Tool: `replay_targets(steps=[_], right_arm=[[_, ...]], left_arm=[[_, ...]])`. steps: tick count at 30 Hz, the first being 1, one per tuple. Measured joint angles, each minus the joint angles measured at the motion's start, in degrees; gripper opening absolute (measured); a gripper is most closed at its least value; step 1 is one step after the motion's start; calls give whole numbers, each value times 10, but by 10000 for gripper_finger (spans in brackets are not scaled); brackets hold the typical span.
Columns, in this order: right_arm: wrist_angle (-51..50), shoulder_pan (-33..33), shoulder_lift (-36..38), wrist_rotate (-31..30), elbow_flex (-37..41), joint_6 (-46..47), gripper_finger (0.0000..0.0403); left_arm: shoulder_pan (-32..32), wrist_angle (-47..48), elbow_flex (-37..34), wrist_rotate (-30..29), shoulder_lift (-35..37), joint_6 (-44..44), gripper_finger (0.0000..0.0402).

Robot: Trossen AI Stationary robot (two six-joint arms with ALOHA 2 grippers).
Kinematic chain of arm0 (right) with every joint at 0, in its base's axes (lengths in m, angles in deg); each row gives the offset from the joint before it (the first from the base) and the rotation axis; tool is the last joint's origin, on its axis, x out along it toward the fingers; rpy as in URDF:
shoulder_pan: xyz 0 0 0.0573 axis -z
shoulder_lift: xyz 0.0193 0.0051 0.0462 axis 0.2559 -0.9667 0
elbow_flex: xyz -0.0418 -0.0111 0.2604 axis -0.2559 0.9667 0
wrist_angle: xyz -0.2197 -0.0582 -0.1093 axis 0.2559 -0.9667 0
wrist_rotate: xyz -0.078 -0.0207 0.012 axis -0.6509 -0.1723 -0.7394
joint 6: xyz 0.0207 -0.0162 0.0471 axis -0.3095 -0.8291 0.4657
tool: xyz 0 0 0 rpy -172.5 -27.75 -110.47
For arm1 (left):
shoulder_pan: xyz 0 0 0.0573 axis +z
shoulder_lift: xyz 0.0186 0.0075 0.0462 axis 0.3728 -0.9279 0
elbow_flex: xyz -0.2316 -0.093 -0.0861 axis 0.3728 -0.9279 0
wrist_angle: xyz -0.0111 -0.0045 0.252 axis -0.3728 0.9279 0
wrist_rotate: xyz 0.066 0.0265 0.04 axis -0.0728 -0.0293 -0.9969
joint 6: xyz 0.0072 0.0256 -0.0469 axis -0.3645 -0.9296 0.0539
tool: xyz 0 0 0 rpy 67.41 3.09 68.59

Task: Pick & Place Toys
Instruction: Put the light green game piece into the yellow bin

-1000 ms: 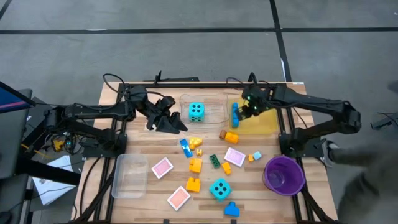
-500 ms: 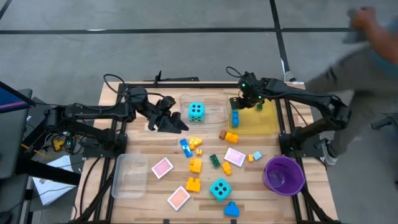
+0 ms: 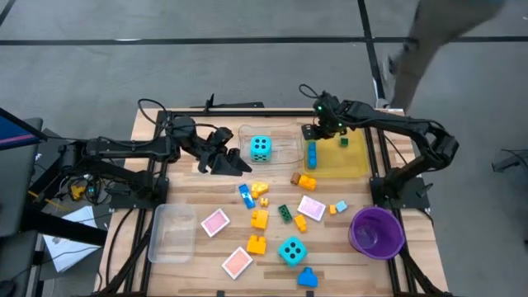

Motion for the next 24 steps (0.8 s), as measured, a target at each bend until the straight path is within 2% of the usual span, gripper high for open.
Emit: replay_targets(steps=[24], right_arm=[[11, 2, 0, 1, 0, -1, 103]], left_arm=[[0, 0, 0, -9, 0, 0, 301]])
